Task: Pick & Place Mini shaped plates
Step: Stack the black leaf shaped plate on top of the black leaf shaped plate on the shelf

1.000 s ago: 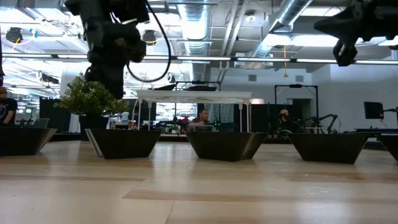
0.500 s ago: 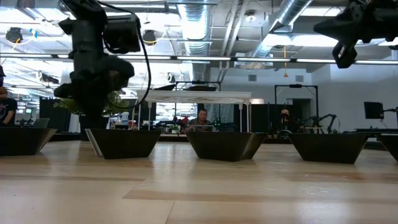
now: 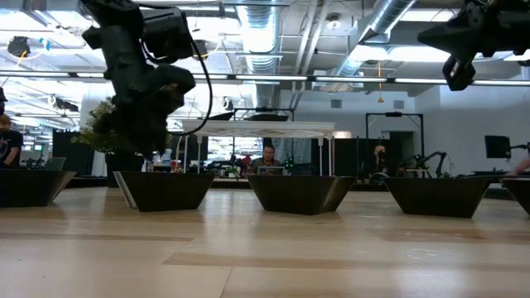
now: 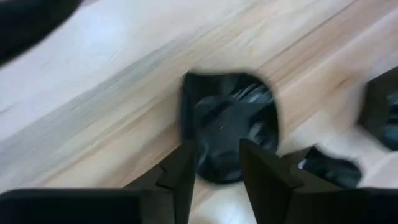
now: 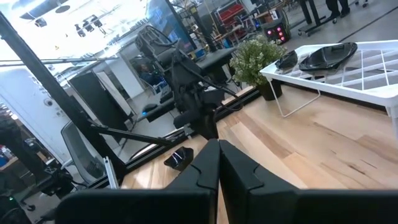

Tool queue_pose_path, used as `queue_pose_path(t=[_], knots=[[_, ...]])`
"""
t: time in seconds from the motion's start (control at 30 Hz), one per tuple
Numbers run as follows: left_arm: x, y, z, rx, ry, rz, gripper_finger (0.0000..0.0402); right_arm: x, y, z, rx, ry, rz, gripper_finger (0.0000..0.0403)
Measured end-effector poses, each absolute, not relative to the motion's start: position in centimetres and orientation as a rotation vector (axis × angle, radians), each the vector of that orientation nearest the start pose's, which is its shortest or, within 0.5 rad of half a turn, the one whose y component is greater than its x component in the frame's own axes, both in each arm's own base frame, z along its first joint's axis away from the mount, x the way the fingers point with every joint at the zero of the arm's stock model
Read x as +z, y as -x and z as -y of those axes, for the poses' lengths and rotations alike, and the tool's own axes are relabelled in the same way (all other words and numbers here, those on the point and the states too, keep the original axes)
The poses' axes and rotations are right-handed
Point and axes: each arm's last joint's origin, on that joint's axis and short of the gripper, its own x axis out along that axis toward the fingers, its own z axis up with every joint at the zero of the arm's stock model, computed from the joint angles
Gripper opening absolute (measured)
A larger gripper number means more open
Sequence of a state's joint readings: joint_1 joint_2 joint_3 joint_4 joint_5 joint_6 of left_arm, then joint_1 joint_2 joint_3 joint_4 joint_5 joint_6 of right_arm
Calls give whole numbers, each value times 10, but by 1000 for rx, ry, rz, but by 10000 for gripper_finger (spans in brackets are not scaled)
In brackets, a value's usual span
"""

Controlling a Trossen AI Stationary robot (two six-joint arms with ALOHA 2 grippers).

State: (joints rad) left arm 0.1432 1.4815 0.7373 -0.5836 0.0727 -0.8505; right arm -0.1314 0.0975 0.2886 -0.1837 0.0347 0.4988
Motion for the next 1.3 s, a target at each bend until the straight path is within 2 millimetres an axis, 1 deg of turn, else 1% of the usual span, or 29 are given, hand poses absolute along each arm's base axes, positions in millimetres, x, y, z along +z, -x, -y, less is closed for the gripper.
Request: queue_pose_path(t=[0.1,0.27,0.43,0.6,0.9,1.1,1.2,1.3], knots=[[144,-239,-33,614,888,-1157,133,235,-82,12,-161,-497,49,1],[134,-229,-38,684,940,-1175,136,236,-82,12,-160,-518,51,1],[126,-222,-42,721,948,-1180,136,236,-82,12,-160,-523,52,1],[124,-226,-41,701,949,-1149,136,236,-82,12,-160,-523,52,1],[105,-229,-41,691,977,-1231,136,236,-82,12,-160,-523,52,1],[104,-230,-41,689,978,-1230,135,236,-82,12,-161,-523,52,1],[104,-230,-41,696,972,-1224,118,236,-82,12,-161,-523,52,1],[104,-230,-41,696,970,-1220,84,236,-82,12,-161,-523,52,1]])
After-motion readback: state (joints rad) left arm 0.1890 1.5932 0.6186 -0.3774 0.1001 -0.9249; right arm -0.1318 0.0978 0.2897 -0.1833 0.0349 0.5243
